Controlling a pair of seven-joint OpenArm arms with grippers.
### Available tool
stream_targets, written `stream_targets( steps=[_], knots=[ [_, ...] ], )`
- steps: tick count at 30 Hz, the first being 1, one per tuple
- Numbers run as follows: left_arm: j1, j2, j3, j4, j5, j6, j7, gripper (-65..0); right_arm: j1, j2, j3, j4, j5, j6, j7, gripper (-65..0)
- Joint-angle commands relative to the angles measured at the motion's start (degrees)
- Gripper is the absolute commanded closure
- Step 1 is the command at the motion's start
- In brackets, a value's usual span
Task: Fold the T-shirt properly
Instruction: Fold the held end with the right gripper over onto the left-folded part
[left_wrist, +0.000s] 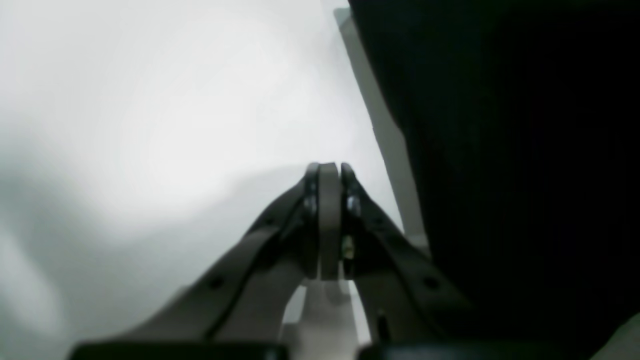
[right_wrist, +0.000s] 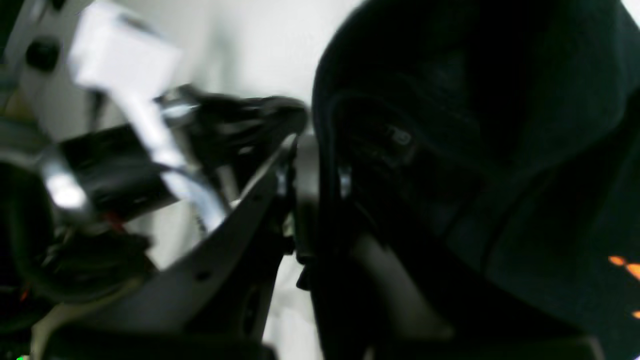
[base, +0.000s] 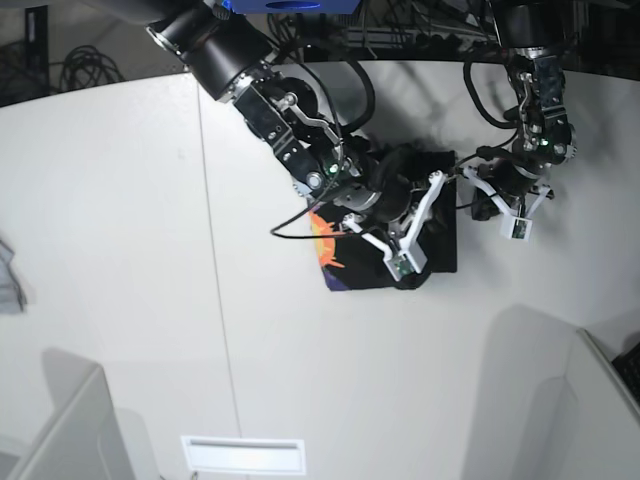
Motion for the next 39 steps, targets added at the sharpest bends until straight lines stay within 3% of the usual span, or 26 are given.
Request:
stream_targets(
  steps=[1, 4, 10, 16, 27, 30, 33, 36, 39],
  knots=[
    [1.0, -0.1, 0.2, -0.5, 2.9, 0.2, 6.2, 0.0, 1.8, -1.0, -0.2, 0.4, 0.5, -1.5, 1.5, 0.0],
    [1.1, -0.1, 0.2, -0.5, 2.9, 0.2, 6.2, 0.0, 3.0, -1.2, -0.4, -1.5, 0.6, -3.6, 1.6, 0.0],
    [2.1, -0.3, -0.4, -0.2, 2.8, 0.2, 6.2, 0.0, 5.9, -1.3, -0.4, -5.7, 6.1, -4.0, 2.1, 0.0],
    [5.8, -0.4, -0.7, 5.1, 2.3, 0.2, 6.2, 0.0, 6.1, -1.3, -0.5, -9.8, 6.9, -4.0, 5.5, 0.0],
    [12.2, -0.1, -14.5, 12.5, 2.1, -1.1, 6.3, 0.0, 5.9, -1.3, -0.5, -11.3, 7.9, -4.0, 6.8, 0.0],
    [12.6, -0.1, -18.8, 12.7, 2.1, -5.5, 6.4, 0.0, 5.8, -1.3, -0.5, -11.3, 7.9, -4.0, 6.8, -16.5],
    [12.0, -0.1, -22.8, 12.4, 2.1, -6.9, 10.2, 0.0, 5.7, -1.3, -0.5, -11.2, 7.9, -4.0, 6.8, -29.6],
    [11.9, -0.1, -25.1, 12.9, 2.1, -7.0, 11.7, 0.0, 5.6, -1.3, -0.5, -11.2, 7.9, -4.0, 6.8, -36.6],
    [11.9, -0.3, -25.4, 12.9, 2.1, -7.0, 11.9, 0.0, 6.0, -1.3, -2.9, -11.2, 7.9, -4.0, 6.9, -37.1]
  ],
)
